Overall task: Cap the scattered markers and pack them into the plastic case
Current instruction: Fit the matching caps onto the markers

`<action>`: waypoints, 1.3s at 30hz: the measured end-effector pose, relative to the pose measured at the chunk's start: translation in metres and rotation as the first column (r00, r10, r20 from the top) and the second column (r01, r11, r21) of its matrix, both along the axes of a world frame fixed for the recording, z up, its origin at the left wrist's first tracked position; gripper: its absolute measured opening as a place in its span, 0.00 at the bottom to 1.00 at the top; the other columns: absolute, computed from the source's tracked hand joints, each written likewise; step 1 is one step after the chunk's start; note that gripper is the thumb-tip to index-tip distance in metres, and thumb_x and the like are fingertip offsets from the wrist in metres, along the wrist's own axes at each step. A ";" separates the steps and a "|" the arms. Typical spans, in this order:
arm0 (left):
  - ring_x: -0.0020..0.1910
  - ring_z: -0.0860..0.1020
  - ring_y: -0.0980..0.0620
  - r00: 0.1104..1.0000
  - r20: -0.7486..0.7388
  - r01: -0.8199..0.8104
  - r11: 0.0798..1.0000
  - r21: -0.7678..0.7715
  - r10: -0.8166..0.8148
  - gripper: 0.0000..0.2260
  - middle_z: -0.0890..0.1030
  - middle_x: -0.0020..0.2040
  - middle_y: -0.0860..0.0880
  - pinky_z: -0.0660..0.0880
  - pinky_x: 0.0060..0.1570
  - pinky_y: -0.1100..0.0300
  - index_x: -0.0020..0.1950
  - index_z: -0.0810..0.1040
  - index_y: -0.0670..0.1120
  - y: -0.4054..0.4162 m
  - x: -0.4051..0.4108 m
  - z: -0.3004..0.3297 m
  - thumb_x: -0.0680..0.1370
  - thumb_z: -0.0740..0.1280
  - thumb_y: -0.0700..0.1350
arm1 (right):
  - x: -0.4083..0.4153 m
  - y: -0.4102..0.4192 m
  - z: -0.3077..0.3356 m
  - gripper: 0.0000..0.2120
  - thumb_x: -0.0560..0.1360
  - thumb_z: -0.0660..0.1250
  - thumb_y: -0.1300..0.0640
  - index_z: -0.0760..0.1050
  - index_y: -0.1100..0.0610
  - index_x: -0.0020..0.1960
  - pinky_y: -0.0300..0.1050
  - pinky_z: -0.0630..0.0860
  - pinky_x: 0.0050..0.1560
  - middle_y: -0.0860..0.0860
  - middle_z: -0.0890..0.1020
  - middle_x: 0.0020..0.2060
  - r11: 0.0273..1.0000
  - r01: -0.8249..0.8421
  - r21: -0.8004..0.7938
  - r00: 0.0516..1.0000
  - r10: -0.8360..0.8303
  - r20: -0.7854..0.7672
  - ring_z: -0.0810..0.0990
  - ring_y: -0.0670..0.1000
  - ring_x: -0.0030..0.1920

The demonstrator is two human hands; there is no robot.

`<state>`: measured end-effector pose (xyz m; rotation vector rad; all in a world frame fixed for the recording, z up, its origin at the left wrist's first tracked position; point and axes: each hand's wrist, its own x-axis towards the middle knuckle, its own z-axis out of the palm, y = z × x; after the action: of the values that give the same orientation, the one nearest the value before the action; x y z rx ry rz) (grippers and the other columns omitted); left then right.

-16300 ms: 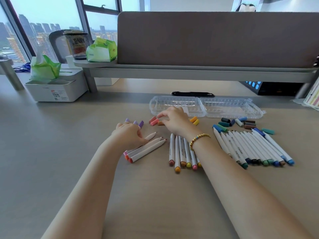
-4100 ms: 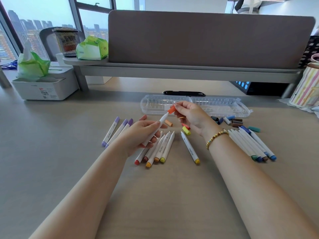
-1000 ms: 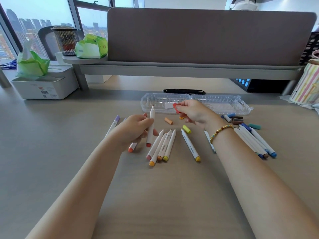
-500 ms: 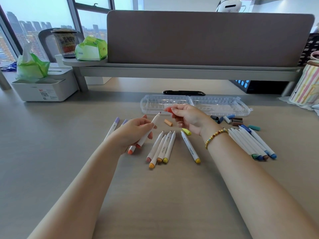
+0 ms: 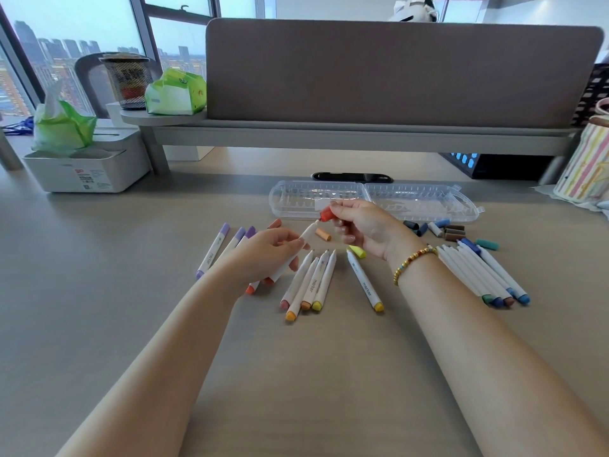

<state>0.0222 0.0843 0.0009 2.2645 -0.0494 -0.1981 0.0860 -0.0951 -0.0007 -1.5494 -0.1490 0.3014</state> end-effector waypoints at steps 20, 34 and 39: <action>0.34 0.70 0.56 0.999 0.025 -0.026 0.999 -0.036 0.027 0.09 0.76 0.36 0.53 0.70 0.32 0.66 0.52 0.76 0.53 0.001 -0.002 0.003 0.81 0.57 0.52 | 0.001 0.000 0.000 0.05 0.82 0.56 0.58 0.69 0.57 0.53 0.37 0.75 0.31 0.52 0.79 0.37 0.972 0.218 -0.093 0.973 -0.208 0.102 0.77 0.47 0.35; 0.33 0.69 0.57 0.999 0.037 0.024 0.999 0.043 -0.026 0.07 0.76 0.34 0.56 0.70 0.32 0.67 0.49 0.75 0.58 -0.001 -0.001 0.001 0.80 0.58 0.54 | -0.005 0.003 0.003 0.13 0.80 0.58 0.50 0.73 0.57 0.44 0.33 0.58 0.20 0.49 0.66 0.29 0.975 0.062 -0.213 0.982 -0.021 0.188 0.60 0.44 0.24; 0.32 0.69 0.61 0.999 0.041 0.013 0.999 0.030 -0.014 0.08 0.76 0.33 0.56 0.69 0.29 0.69 0.50 0.76 0.57 -0.002 -0.002 0.001 0.80 0.58 0.53 | -0.008 0.007 0.005 0.15 0.80 0.58 0.51 0.76 0.60 0.46 0.33 0.59 0.22 0.50 0.66 0.29 0.970 0.003 -0.241 0.976 0.050 0.210 0.62 0.43 0.24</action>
<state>0.0205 0.0824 0.0015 2.2988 -0.0841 -0.1599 0.0784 -0.0880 0.0040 -1.8214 -0.3103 0.1735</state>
